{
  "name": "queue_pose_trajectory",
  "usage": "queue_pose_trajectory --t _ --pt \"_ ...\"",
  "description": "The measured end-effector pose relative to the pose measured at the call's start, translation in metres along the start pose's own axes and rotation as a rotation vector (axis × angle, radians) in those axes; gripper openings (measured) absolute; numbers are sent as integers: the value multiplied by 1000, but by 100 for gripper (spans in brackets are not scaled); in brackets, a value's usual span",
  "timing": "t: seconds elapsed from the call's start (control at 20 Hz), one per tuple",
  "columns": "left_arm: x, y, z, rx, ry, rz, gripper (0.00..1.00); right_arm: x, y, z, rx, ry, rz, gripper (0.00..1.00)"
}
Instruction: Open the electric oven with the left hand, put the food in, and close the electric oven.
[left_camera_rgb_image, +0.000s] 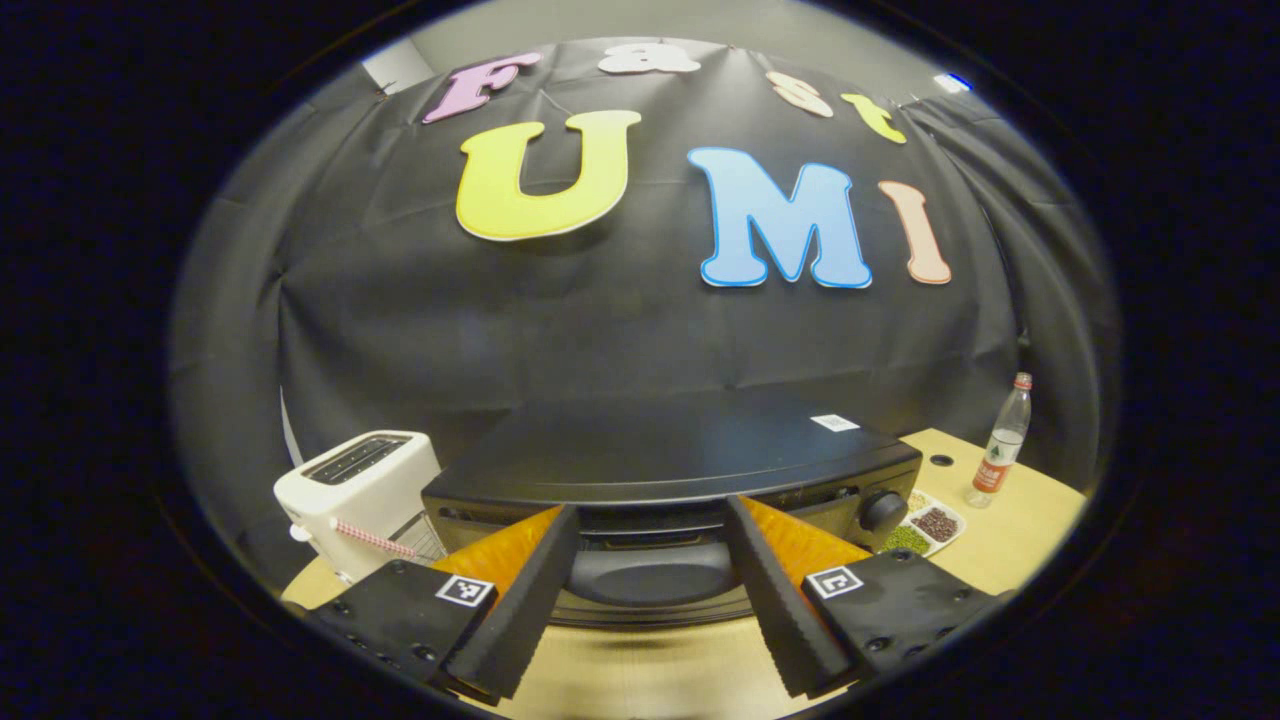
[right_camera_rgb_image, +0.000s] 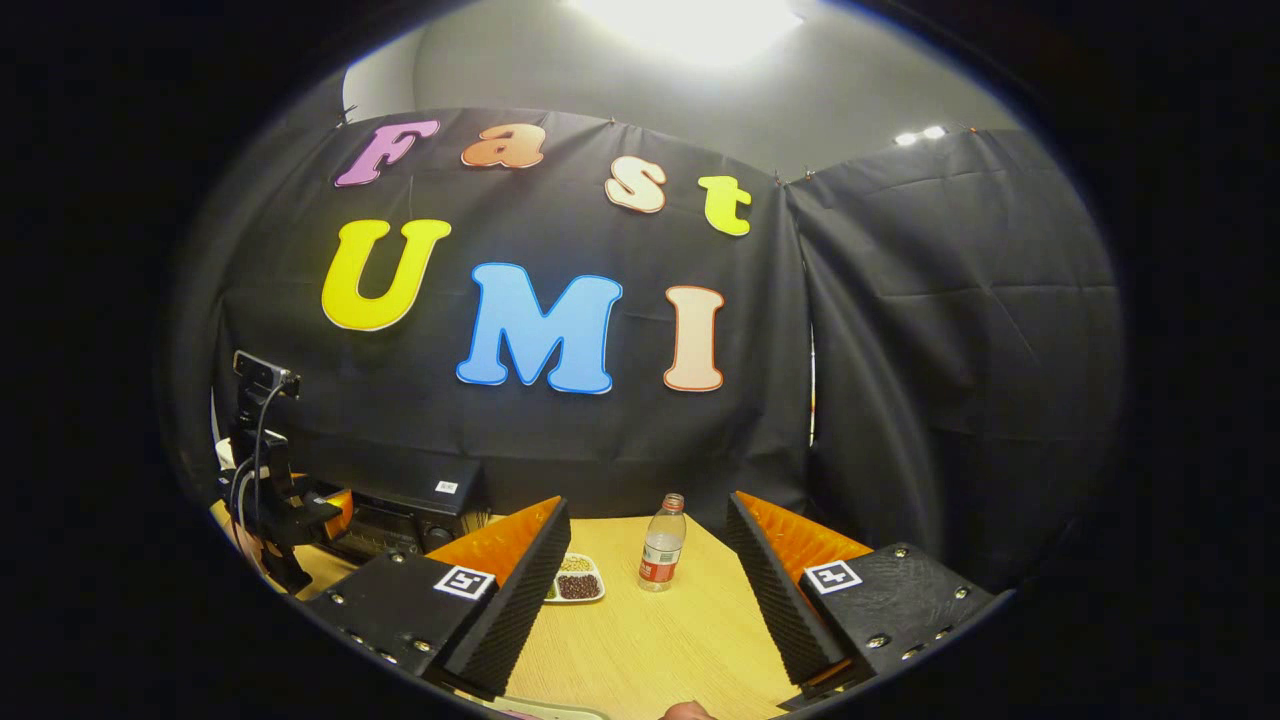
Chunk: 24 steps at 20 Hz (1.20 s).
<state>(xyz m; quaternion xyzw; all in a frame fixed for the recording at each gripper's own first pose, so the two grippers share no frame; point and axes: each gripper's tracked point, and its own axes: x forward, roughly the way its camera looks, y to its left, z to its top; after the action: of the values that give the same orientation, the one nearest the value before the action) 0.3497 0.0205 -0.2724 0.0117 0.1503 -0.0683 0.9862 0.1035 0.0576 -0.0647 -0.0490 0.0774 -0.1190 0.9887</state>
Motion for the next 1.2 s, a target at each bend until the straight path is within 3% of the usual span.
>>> queue_pose_trajectory --t 0.05,0.15,0.25,1.2 --pt "-3 0 -3 -2 6 2 91 -2 -1 0 2 -3 2 97" --pt "-13 0 -6 2 10 7 91 -5 -4 2 5 -13 5 97" --pt "-23 -2 -11 2 16 13 100 -8 -9 2 8 -20 10 97" --pt "-92 -15 -82 38 153 80 100 -40 -56 -11 52 4 95 97"
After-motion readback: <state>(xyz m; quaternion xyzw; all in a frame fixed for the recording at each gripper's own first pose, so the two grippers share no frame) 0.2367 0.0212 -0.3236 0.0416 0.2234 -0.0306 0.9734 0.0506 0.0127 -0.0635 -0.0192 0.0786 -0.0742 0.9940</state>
